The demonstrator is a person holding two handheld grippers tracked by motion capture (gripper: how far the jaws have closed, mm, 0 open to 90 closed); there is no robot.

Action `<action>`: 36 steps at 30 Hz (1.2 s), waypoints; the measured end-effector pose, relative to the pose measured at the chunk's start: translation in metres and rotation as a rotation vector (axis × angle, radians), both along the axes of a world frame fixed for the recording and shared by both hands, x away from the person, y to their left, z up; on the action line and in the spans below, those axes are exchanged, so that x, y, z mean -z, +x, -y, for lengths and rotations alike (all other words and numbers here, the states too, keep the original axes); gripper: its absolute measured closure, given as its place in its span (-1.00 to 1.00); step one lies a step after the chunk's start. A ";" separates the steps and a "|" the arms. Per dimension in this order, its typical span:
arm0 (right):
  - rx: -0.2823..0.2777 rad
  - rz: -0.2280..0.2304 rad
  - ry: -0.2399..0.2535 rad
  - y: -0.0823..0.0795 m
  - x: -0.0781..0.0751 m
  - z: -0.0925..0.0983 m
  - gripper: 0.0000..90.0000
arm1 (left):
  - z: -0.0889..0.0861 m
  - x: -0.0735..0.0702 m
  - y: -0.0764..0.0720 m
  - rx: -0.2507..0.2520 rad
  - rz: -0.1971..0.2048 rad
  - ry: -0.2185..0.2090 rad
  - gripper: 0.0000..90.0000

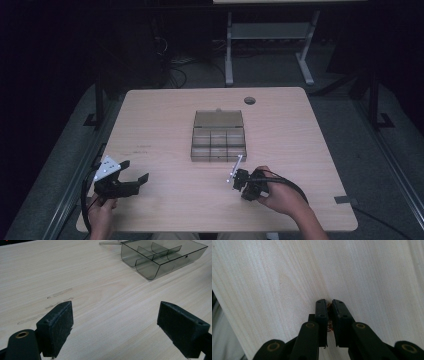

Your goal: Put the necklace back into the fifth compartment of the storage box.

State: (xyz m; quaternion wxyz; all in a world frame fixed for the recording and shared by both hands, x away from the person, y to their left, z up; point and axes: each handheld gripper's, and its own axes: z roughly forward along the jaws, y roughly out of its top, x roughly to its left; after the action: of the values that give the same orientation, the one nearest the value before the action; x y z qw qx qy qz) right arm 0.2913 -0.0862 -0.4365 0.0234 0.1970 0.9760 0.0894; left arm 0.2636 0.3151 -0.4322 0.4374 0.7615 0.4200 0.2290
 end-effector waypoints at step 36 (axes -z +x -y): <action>0.014 0.047 0.086 0.000 -0.046 0.014 0.97 | -0.001 0.000 0.001 -0.007 -0.001 -0.005 -0.71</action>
State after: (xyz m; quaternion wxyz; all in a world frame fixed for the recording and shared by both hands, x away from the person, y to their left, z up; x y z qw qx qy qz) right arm 0.2918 -0.1003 -0.3902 0.0384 0.2027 0.9690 0.1359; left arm 0.2643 0.3158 -0.4320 0.4381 0.7590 0.4235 0.2293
